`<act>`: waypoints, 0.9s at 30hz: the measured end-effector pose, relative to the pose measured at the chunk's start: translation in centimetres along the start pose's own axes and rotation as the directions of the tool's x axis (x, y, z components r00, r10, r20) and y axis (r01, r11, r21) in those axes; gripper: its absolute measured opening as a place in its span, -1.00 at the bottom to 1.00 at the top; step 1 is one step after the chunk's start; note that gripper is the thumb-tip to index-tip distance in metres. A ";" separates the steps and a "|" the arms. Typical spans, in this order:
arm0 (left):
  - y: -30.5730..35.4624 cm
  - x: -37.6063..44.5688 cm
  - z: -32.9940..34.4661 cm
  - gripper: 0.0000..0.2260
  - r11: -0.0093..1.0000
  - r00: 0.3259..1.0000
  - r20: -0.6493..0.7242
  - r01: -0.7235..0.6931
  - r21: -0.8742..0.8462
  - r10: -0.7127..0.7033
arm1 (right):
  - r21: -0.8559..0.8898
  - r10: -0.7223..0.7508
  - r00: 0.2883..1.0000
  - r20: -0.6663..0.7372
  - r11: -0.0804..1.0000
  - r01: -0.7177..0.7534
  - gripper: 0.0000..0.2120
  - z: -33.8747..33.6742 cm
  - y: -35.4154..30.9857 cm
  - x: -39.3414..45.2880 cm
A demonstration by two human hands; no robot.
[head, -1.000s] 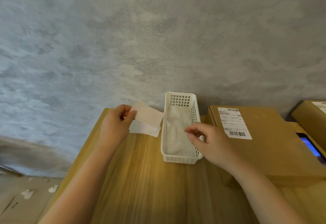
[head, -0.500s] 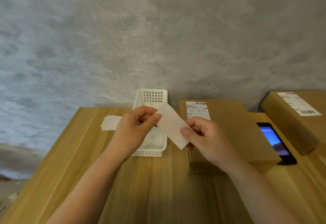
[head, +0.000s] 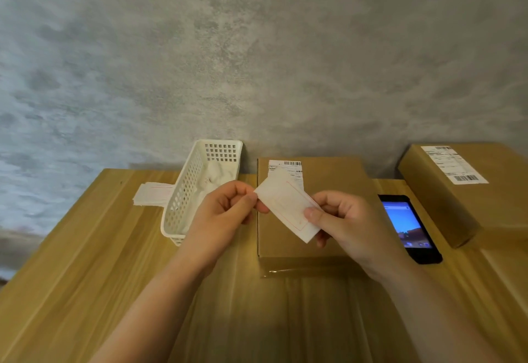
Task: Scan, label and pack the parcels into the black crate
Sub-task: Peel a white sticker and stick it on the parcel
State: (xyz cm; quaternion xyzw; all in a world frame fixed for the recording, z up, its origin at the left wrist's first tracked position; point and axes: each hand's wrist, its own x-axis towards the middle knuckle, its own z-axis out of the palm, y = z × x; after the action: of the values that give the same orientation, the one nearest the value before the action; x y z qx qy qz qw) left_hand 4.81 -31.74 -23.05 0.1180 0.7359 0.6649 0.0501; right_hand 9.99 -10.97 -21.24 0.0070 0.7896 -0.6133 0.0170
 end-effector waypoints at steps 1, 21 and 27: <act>-0.1 0.0 0.2 -0.84 1.000 1.000 -0.001 0.000 -0.004 0.000 | -0.006 -0.001 1.000 0.000 1.000 0.001 -0.88 -0.3 0.2 -0.1; -0.2 0.3 1.7 -0.86 0.998 0.998 0.026 -0.049 -0.027 0.050 | -0.007 0.001 0.999 0.051 1.000 0.000 -0.90 -2.2 1.5 0.3; -0.3 0.2 1.7 -0.80 0.997 0.998 0.026 -0.059 -0.057 0.061 | 0.008 0.002 0.998 0.063 1.000 -0.002 -0.89 -2.2 1.4 0.5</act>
State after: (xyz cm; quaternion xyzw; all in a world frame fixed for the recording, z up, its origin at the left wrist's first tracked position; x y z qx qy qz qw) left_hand 4.95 -30.07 -23.48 0.1479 0.7121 0.6849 0.0436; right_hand 9.52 -8.51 -22.06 -0.0116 0.7862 -0.6163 0.0426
